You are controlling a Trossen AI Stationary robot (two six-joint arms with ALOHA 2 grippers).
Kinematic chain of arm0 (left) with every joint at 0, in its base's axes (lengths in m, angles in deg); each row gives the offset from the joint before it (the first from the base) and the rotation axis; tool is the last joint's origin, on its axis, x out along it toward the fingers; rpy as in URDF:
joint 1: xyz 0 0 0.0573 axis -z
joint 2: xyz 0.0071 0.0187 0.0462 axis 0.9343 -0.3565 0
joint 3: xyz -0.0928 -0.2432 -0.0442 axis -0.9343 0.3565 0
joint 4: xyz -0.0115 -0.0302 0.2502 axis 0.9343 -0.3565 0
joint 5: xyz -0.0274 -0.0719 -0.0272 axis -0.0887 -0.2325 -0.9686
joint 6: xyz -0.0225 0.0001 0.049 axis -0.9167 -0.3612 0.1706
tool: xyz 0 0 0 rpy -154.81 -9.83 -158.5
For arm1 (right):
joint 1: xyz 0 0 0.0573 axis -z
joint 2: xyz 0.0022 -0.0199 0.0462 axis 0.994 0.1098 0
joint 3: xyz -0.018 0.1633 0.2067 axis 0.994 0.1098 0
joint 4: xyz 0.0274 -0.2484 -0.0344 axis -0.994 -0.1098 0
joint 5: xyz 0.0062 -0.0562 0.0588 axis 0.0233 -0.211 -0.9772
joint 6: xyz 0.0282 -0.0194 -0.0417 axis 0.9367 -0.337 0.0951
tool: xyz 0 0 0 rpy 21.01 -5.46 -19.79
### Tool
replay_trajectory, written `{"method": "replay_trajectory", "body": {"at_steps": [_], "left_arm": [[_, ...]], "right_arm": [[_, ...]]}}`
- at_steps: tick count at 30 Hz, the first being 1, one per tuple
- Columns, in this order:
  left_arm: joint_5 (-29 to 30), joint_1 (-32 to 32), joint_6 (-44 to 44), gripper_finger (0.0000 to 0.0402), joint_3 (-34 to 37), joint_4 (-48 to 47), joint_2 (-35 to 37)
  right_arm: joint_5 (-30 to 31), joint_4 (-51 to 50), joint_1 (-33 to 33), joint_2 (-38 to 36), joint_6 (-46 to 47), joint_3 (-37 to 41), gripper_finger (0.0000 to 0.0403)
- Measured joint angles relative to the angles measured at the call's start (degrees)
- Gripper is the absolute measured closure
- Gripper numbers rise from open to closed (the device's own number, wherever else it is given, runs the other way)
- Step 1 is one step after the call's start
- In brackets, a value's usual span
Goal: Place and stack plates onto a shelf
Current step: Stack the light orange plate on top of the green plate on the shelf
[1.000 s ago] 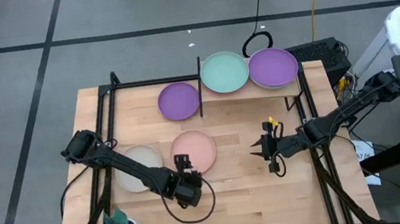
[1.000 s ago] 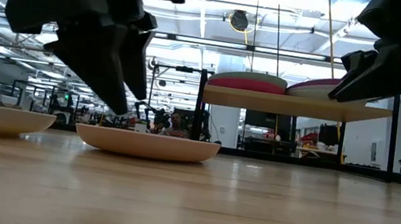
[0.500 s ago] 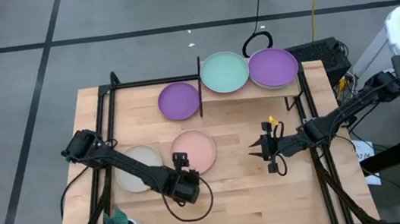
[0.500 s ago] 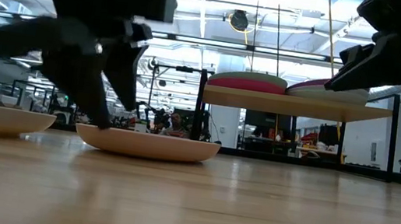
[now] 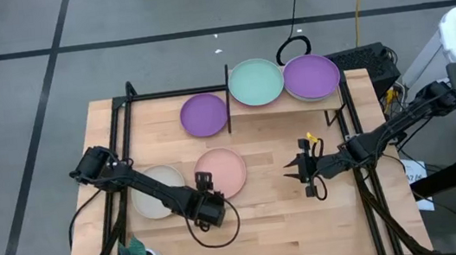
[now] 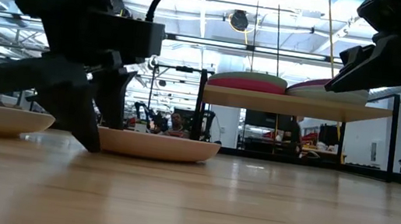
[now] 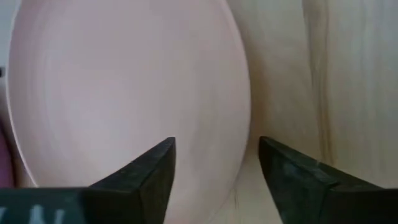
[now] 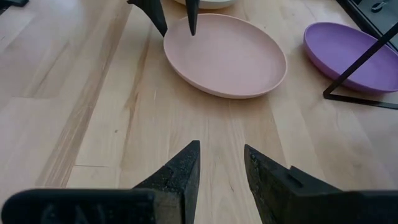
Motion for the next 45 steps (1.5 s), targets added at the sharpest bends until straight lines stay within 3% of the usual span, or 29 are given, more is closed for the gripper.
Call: {"method": "replay_trajectory", "body": {"at_steps": [9,13,31,39,45], "left_arm": [[-0.3,0.1,2.3,0.0274,2.1,1.8,0.0],[-0.3,0.1,4.2,0.03,2.9,3.8,0.1],[2.9,0.2,9.1,0.0311,3.1,6.5,-0.1],[3.2,0.2,10.3,0.0383,3.0,6.7,-0.1],[2.7,0.2,12.9,0.0383,1.4,6.1,-0.1]], "right_arm": [[0.0,0.0,0.0,0.0,0.0,0.0,0.0293],[0.0,0.0,0.0,0.0,0.0,0.0,0.0293],[0.0,-0.2,0.0,0.0,0.0,0.0,0.0293],[0.0,-0.2,0.0,0.0,0.0,0.0,0.0293],[0.0,-0.2,0.0,0.0,-0.2,0.0,0.0293]]}}
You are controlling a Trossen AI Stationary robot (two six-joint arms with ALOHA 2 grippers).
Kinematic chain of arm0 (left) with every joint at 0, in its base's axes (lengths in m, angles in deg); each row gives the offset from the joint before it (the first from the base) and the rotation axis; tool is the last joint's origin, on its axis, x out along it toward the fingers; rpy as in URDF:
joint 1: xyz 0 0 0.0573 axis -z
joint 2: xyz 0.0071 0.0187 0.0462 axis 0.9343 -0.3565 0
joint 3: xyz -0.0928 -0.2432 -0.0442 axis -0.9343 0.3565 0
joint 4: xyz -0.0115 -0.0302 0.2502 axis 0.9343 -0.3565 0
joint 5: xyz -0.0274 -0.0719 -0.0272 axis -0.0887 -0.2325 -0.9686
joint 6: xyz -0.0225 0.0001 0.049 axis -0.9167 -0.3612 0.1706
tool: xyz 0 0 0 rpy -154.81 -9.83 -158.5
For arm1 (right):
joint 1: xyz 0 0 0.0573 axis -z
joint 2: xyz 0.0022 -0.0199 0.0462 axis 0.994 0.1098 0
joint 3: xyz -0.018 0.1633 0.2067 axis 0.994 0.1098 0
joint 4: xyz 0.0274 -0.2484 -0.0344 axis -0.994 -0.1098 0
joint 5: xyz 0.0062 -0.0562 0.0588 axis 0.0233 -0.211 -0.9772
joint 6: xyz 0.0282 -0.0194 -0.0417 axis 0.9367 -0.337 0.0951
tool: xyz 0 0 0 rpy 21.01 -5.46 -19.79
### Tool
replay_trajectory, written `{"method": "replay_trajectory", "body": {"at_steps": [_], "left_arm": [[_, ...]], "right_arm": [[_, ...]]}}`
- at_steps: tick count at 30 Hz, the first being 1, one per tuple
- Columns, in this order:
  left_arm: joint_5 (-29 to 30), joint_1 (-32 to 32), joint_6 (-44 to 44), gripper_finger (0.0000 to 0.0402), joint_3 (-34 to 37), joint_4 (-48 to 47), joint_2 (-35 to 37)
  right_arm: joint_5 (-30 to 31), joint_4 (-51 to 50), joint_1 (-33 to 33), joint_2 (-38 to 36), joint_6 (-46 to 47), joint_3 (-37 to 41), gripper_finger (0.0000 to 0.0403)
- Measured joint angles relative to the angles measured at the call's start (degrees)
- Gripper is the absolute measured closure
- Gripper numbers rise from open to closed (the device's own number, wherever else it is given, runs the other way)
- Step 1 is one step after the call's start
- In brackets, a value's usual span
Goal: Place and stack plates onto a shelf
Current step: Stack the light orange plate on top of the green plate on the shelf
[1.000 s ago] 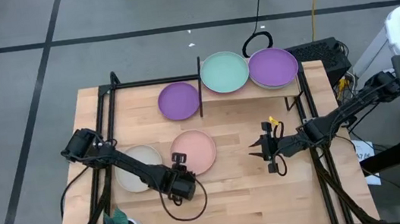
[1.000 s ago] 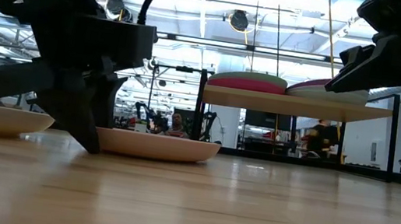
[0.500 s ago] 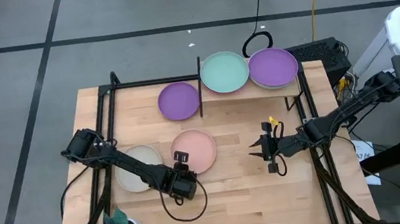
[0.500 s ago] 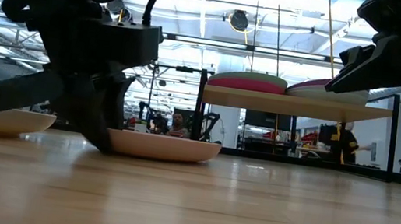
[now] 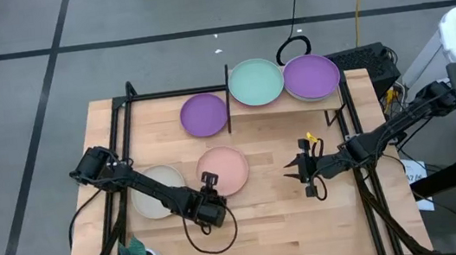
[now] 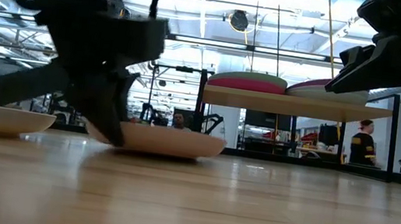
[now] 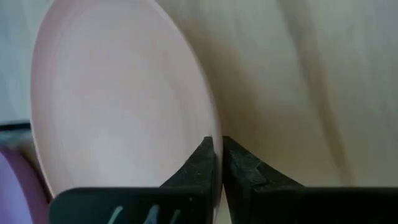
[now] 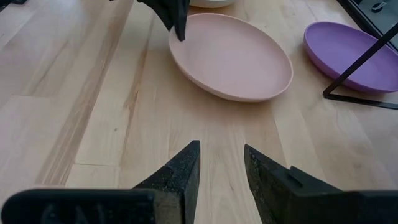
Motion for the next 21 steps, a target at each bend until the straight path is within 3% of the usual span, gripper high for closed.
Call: {"method": "replay_trajectory", "body": {"at_steps": [5,12,21], "left_arm": [[-0.4,0.0,3.9,0.0384,-4.0,-2.0,0.0],[-0.3,-0.7,9.0,0.0385,-13.9,-12.3,0.0],[0.9,-4.9,18.8,0.0386,-24.8,-19.1,0.0]], "right_arm": [[0.0,-0.3,0.0,0.0,0.0,0.0,0.0293],[-1.2,-1.8,0.0,0.0,-0.5,0.0,0.0293],[-1.3,-2.1,0.0,0.0,-1.3,0.0,0.0294]]}}
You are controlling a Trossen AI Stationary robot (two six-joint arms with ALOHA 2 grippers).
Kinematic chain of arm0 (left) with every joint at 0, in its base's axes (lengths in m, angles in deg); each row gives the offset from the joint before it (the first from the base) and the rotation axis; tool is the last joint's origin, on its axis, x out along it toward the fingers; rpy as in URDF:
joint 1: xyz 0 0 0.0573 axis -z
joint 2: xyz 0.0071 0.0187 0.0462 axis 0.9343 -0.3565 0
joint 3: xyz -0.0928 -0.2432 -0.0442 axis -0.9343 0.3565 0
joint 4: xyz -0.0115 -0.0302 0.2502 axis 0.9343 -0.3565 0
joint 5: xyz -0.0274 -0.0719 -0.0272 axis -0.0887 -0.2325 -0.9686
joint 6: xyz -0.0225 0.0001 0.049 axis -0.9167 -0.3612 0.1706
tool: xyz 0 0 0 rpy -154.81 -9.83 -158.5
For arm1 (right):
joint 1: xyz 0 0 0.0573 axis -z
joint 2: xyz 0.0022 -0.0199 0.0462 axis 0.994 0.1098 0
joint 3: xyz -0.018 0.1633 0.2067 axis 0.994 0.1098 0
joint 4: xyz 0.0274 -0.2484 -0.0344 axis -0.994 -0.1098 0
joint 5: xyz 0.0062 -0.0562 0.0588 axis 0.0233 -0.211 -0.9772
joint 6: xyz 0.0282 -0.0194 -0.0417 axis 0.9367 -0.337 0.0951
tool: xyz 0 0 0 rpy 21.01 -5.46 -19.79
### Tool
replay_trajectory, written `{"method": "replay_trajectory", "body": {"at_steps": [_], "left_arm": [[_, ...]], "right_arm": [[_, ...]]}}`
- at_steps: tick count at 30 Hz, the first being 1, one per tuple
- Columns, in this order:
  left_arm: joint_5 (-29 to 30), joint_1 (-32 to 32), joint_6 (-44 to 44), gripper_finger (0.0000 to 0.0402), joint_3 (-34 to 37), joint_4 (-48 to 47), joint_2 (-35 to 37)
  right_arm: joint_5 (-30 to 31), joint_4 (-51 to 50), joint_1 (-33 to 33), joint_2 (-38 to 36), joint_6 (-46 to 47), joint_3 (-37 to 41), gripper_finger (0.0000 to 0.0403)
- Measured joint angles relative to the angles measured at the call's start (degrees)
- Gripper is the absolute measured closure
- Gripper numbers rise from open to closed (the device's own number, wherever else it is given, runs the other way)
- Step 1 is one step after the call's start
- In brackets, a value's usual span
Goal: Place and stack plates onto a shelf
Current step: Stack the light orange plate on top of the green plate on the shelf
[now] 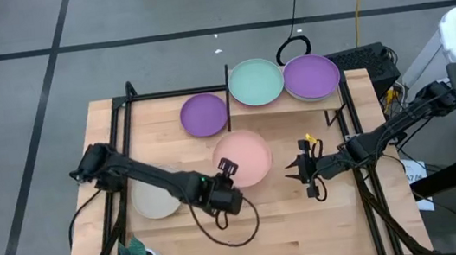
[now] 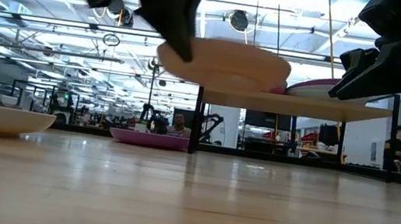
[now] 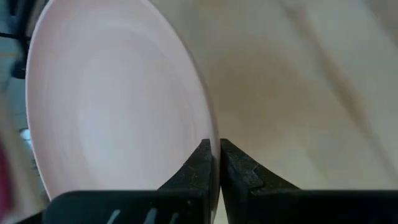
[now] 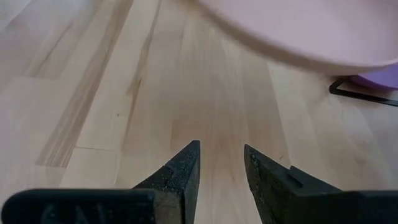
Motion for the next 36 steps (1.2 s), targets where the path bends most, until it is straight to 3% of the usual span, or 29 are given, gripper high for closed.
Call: {"method": "replay_trajectory", "body": {"at_steps": [18,27,32,36], "left_arm": [[1.4,-17.2,22.6,0.0386,-15.4,-0.2,0.0],[-9.2,-28.3,29.0,0.0386,-16.2,6.5,0.1],[-16.4,-31.9,29.0,0.0386,-16.2,7.9,0.1],[-18.2,-33.3,30.1,0.0386,-16.2,9.4,0.1]], "right_arm": [[0.0,0.0,0.0,0.0,1.0,0.0,0.0294],[0.0,0.0,0.0,0.0,1.8,0.0,0.0294],[0.0,0.0,0.0,0.0,1.9,0.0,0.0294],[0.0,0.0,0.0,0.0,1.9,0.0,0.0294]]}}
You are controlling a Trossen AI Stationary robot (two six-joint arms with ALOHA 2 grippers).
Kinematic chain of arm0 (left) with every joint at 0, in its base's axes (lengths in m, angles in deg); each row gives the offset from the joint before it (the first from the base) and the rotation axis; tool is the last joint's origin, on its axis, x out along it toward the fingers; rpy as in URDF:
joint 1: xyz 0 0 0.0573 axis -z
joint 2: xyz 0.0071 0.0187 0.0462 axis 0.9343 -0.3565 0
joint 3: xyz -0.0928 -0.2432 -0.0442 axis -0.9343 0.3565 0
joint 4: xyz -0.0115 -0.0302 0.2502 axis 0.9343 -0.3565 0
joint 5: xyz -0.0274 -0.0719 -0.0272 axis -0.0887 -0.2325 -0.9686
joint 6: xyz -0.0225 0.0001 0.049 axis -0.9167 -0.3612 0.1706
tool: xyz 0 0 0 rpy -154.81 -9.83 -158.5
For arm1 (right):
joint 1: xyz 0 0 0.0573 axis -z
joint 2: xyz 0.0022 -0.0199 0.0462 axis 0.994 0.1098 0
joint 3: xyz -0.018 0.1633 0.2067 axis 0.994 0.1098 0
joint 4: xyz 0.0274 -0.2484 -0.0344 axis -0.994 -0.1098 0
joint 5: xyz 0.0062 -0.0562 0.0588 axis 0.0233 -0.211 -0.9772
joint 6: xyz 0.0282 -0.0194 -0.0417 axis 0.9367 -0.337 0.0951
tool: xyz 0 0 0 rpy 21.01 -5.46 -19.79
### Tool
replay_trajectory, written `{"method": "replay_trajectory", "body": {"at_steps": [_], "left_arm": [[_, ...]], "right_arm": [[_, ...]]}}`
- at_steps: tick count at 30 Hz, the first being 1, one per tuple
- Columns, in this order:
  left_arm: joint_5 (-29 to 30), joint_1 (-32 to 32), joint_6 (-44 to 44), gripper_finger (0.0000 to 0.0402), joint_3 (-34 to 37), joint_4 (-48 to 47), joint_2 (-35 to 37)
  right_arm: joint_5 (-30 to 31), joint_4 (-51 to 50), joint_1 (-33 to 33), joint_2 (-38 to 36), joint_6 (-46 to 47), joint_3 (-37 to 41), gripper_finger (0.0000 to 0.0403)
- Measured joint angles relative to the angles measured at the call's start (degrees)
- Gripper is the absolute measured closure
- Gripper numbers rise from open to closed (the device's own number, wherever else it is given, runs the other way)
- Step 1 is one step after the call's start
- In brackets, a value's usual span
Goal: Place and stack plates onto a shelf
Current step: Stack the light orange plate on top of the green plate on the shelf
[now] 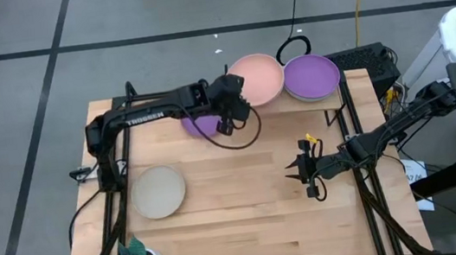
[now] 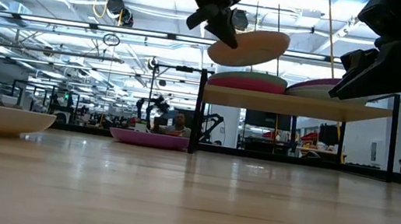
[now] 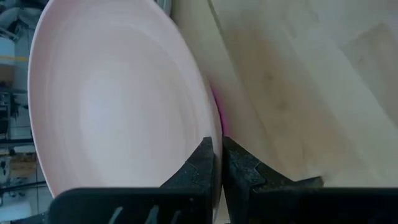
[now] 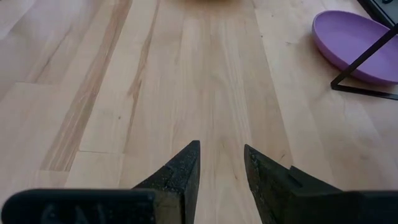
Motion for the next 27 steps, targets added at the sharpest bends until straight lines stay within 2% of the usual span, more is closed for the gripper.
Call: {"method": "replay_trajectory", "body": {"at_steps": [4,7,12,17,27], "left_arm": [[-2.9,-0.9,1.4,0.0386,0.0,3.0,0.0],[-3.0,-0.9,2.9,0.0386,0.0,4.7,-0.6],[-2.4,-1.3,3.9,0.0386,0.0,7.5,-3.2],[2.5,-2.0,3.9,0.0386,0.0,7.6,-5.9],[2.4,-2.9,1.9,0.0373,0.0,4.9,-5.8]], "right_arm": [[0.0,0.0,0.0,0.0,-0.1,0.0,0.0294],[0.0,0.0,0.0,0.0,-0.3,0.0,0.0294],[0.0,0.2,0.0,0.0,-0.7,0.0,0.0294],[0.0,0.6,0.0,0.0,-0.8,0.0,0.0294],[0.0,0.5,0.0,0.0,-1.9,0.0,0.0294]]}}
